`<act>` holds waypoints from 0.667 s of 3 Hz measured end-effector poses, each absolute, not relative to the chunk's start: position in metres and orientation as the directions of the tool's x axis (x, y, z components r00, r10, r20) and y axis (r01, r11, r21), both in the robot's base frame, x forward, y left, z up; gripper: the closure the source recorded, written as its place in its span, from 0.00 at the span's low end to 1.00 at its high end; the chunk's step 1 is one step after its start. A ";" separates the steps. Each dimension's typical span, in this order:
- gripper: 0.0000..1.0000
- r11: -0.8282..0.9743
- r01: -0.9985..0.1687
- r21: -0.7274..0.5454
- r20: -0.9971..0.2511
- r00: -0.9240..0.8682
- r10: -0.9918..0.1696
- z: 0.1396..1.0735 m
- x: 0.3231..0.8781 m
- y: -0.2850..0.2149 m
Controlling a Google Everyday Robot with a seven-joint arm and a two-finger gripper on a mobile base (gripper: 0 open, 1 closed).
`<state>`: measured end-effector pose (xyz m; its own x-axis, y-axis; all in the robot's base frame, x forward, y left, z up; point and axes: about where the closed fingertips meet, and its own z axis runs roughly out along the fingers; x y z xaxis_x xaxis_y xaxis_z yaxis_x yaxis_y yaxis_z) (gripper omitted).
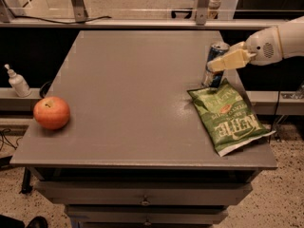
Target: Move redbull can near green jalapeno chip bag
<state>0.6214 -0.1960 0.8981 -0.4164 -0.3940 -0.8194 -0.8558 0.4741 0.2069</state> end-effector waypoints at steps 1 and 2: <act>0.11 0.474 -0.856 0.207 -0.819 -0.416 -0.394 0.898 0.621 -0.196; 0.00 0.469 -0.854 0.226 -0.823 -0.425 -0.377 0.893 0.604 -0.198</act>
Offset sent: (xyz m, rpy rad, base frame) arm -0.0248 -0.0071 -0.0054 0.0264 0.0117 -0.0049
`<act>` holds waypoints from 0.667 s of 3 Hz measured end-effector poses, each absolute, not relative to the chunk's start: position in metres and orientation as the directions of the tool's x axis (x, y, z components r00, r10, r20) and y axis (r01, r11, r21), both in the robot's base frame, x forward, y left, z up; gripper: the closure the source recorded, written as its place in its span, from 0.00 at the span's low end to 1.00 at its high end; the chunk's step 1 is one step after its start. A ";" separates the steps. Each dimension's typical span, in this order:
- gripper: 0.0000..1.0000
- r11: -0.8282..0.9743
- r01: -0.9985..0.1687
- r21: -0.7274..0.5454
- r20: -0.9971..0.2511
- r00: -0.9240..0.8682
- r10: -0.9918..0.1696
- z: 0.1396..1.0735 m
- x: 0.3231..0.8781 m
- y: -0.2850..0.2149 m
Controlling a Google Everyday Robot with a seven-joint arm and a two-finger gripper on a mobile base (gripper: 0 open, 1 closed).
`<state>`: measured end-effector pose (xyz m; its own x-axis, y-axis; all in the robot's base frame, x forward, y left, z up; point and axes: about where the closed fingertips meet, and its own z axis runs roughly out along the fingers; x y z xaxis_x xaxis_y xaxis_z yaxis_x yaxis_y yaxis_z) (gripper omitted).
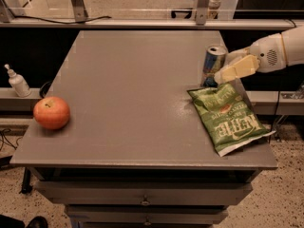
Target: Move redbull can near green jalapeno chip bag
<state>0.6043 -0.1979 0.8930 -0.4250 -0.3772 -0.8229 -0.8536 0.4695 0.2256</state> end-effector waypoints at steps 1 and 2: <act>0.00 0.472 -0.851 0.229 -0.823 -0.428 -0.373 0.892 0.599 -0.201; 0.00 0.480 -0.847 0.226 -0.822 -0.431 -0.373 0.892 0.597 -0.205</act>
Offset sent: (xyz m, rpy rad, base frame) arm -0.0130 -0.0227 0.0016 -0.0131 -0.0049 -0.0398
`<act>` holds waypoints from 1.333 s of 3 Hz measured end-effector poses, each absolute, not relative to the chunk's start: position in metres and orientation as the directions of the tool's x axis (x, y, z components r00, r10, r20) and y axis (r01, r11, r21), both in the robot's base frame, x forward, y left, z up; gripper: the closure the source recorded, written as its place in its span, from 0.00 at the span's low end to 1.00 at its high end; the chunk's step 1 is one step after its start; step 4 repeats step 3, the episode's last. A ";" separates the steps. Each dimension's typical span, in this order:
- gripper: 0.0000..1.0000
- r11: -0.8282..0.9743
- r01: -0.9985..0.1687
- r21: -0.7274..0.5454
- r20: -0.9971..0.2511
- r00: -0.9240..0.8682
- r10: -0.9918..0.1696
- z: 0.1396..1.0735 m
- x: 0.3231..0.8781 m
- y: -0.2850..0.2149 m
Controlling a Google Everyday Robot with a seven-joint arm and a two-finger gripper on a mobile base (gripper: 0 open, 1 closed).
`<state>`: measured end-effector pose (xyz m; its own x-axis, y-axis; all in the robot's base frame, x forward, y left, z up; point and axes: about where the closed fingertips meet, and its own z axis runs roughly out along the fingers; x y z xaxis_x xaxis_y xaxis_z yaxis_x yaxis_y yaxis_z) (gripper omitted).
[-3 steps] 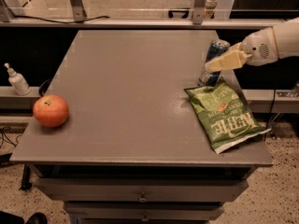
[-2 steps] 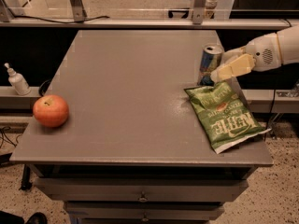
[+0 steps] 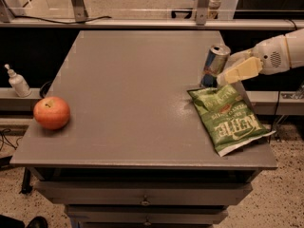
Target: Move redbull can near green jalapeno chip bag
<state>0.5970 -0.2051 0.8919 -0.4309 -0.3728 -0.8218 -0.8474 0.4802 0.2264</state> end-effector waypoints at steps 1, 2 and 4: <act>0.00 0.514 -0.839 0.178 -0.828 -0.409 -0.382 0.901 0.599 -0.231; 0.00 0.555 -0.829 0.067 -0.849 -0.340 -0.406 0.924 0.601 -0.284; 0.00 0.568 -0.823 0.004 -0.866 -0.287 -0.410 0.952 0.607 -0.294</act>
Offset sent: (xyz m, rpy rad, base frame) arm 0.0120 -0.1686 0.1032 -0.1467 -0.3691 -0.1548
